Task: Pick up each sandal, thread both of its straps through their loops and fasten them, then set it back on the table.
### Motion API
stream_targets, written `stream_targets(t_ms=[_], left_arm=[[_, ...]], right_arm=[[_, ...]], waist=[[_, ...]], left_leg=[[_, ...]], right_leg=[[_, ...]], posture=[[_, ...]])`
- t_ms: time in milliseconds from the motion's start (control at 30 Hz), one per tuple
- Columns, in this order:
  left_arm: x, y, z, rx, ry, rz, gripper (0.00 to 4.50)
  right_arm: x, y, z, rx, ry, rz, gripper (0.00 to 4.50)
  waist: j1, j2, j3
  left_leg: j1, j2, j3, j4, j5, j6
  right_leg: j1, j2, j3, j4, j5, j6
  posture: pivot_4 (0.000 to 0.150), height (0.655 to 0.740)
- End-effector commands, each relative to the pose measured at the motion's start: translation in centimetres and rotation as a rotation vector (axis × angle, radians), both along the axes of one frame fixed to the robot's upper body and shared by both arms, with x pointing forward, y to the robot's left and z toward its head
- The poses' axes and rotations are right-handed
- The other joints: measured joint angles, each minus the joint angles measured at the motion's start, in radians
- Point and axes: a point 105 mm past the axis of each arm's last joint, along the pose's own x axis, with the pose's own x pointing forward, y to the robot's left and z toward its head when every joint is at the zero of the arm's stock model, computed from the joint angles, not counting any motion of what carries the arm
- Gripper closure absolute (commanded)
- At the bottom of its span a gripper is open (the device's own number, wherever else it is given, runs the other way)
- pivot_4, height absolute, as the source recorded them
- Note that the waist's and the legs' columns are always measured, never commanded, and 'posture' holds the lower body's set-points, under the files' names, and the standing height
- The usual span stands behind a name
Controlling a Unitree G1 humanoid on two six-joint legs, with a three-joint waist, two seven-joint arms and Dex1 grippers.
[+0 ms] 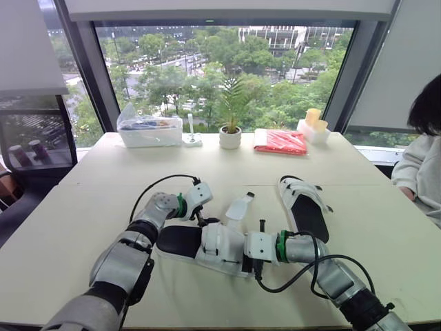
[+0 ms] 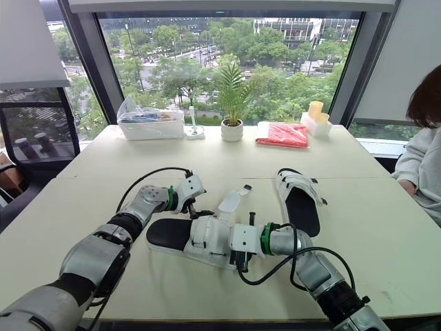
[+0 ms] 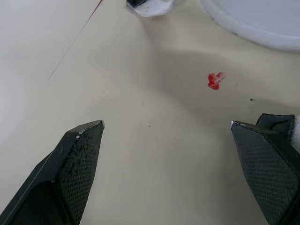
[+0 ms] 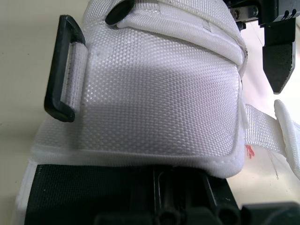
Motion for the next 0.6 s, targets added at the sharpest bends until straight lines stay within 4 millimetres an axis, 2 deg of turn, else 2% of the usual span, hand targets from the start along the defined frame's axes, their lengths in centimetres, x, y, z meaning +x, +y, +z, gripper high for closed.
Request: stream_targets(t_ms=[33, 167, 267, 600], left_arm=[[1.2, -0.8, 4.6, -0.254, 0.084, 0.062, 0.06], [0.8, -1.7, 7.3, -0.485, 0.271, 0.041, 0.06], [0.2, -2.3, 8.2, -0.592, 0.389, 0.015, 0.06], [-1.9, -4.7, 4.8, -0.473, 0.571, -0.062, 0.06]], right_arm=[[-1.0, -1.2, -4.8, -0.126, 0.155, -0.040, 4.50], [-1.0, -1.2, -4.9, -0.129, 0.152, -0.040, 4.50], [-0.9, -1.3, -4.9, -0.129, 0.150, -0.042, 4.50], [-1.0, -1.3, -4.8, -0.125, 0.148, -0.055, 4.50]], waist=[[0.000, -0.002, 0.001], [-0.002, -0.004, 0.002], [-0.004, -0.003, 0.002], [-0.002, -0.004, 0.002]], left_leg=[[-0.001, 0.000, 0.000, 0.001, 0.000, 0.000], [-0.007, 0.000, -0.001, 0.007, 0.000, 0.000], [-0.006, -0.001, -0.001, 0.008, 0.000, 0.000], [-0.006, -0.001, -0.002, 0.008, 0.000, 0.000]], right_leg=[[0.000, 0.000, 0.000, 0.001, 0.000, 0.000], [-0.004, 0.001, -0.002, 0.004, 0.000, 0.000], [-0.004, 0.001, -0.002, 0.006, -0.001, 0.001], [-0.004, 0.000, -0.001, 0.009, -0.001, 0.002]], posture=[[0.150, 0.7374], [0.150, 0.7374], [0.150, 0.7374], [0.150, 0.7374]])
